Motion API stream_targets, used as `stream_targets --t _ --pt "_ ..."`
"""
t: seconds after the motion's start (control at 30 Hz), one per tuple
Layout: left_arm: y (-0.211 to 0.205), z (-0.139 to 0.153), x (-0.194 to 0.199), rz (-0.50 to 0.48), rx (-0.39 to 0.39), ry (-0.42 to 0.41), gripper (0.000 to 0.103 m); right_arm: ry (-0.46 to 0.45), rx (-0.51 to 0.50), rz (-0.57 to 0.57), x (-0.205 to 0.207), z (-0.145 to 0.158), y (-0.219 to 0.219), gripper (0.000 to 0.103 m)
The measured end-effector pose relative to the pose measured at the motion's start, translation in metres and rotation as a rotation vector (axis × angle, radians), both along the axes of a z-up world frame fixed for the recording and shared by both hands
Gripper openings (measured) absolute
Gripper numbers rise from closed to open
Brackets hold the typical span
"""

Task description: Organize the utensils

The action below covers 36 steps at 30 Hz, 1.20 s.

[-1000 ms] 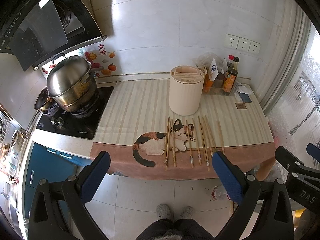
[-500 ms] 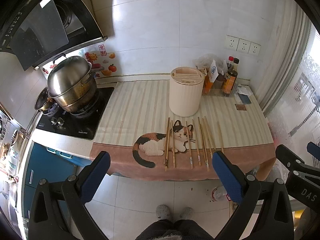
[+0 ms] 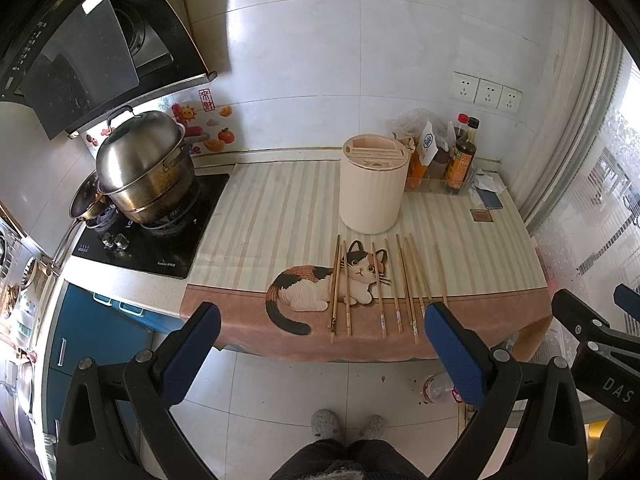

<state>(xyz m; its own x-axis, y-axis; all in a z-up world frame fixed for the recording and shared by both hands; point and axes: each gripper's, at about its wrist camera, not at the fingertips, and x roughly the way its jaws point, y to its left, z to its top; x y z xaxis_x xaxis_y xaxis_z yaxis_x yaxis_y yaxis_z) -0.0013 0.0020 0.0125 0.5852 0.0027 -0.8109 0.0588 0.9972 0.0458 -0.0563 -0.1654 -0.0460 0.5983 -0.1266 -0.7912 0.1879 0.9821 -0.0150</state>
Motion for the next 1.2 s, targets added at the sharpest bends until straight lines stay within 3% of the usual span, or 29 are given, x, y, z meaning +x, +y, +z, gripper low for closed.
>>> stream_targets --t 1.0,1.2 --pt "0.002 0.003 0.004 -0.015 -0.016 -0.007 0.103 -0.016 -0.008 0.003 -0.002 0.007 0.008 0.103" --pt "0.011 -0.008 0.030 -0.015 0.000 -0.099 0.103 -0.039 0.006 -0.054 0.005 0.001 0.005 0.103"
